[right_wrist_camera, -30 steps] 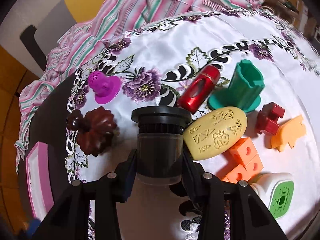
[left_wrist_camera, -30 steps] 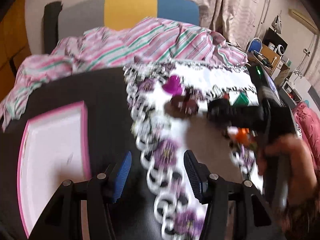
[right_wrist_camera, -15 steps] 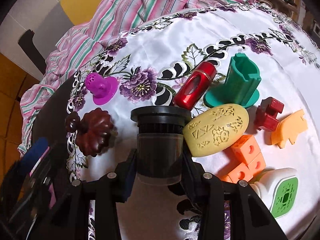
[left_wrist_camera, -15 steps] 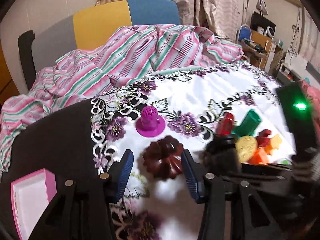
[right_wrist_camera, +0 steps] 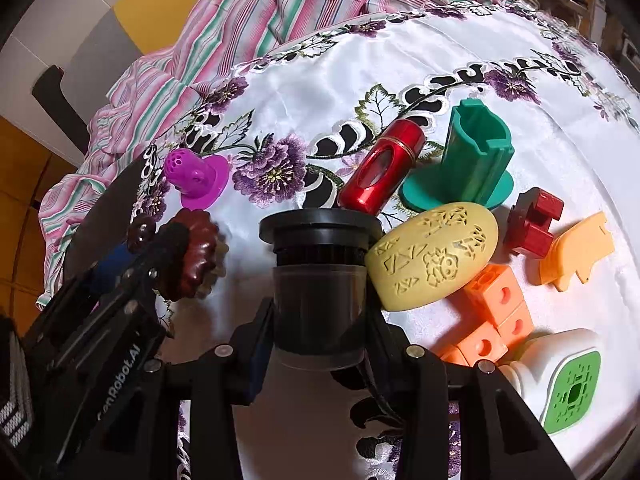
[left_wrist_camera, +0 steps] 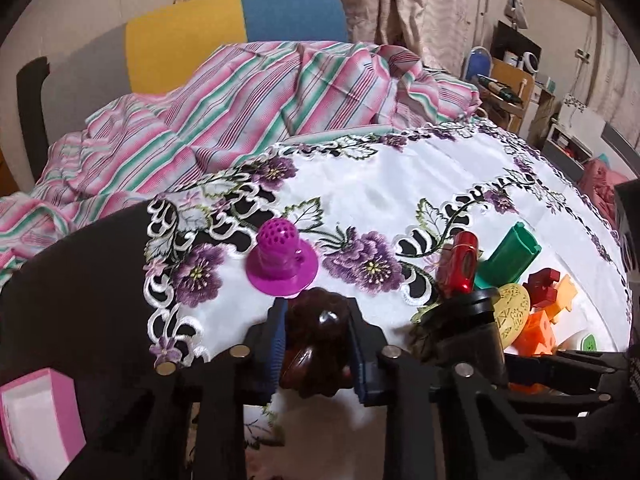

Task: Organize rigid objects
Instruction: 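Grasp the dark brown flower knob with the left tool while the right tool holds the cylinder, then carry the brown knob into the tray and open the left tool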

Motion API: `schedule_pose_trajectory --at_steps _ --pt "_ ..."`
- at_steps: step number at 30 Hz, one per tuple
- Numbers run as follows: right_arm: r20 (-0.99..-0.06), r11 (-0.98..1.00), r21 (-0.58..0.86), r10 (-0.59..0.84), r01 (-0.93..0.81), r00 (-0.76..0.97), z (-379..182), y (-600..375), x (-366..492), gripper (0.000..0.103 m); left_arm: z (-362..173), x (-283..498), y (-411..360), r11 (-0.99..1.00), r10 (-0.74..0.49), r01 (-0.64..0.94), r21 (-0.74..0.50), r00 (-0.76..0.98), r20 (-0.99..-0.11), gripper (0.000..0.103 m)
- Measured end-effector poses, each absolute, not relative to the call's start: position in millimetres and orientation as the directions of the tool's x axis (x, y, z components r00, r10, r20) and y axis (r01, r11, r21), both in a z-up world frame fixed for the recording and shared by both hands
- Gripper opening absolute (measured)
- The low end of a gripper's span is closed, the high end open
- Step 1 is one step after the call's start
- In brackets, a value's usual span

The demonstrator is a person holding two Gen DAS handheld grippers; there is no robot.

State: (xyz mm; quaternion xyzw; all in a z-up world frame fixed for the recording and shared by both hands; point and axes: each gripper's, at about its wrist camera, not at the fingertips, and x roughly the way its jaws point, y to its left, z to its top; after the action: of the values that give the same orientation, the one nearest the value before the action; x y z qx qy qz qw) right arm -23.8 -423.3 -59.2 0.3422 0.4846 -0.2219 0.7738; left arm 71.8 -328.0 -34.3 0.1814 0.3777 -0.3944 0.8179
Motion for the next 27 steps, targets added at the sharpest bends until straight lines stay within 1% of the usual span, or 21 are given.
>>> schedule_pose_trajectory --at_steps 2,10,16,22,24,27 --pt "-0.905 0.671 0.309 -0.012 0.674 0.426 -61 -423 -23 0.043 -35 69 -328 0.614 -0.511 0.789 0.012 0.410 -0.756 0.022" --pt "-0.904 0.677 0.299 -0.024 0.673 0.426 -60 -421 -21 0.043 -28 68 -302 0.645 -0.537 0.764 -0.032 0.423 -0.730 0.021" --pt "-0.907 0.695 0.275 -0.041 0.664 0.418 -60 -419 -16 0.043 -26 59 -274 0.663 -0.532 0.747 -0.052 0.421 -0.735 0.021" --pt "-0.904 0.713 0.272 -0.041 0.646 0.426 -61 -416 -12 0.043 -29 47 -247 0.671 -0.544 0.736 -0.095 0.400 -0.738 0.021" --pt "-0.904 0.728 0.258 -0.049 0.635 0.424 -61 -413 -10 0.043 -29 45 -236 0.680 -0.550 0.722 -0.124 0.391 -0.738 0.021" --pt "-0.896 0.744 0.275 -0.031 0.609 0.442 -60 -408 -6 0.043 -28 42 -218 0.697 -0.560 0.698 -0.164 0.386 -0.733 0.021"
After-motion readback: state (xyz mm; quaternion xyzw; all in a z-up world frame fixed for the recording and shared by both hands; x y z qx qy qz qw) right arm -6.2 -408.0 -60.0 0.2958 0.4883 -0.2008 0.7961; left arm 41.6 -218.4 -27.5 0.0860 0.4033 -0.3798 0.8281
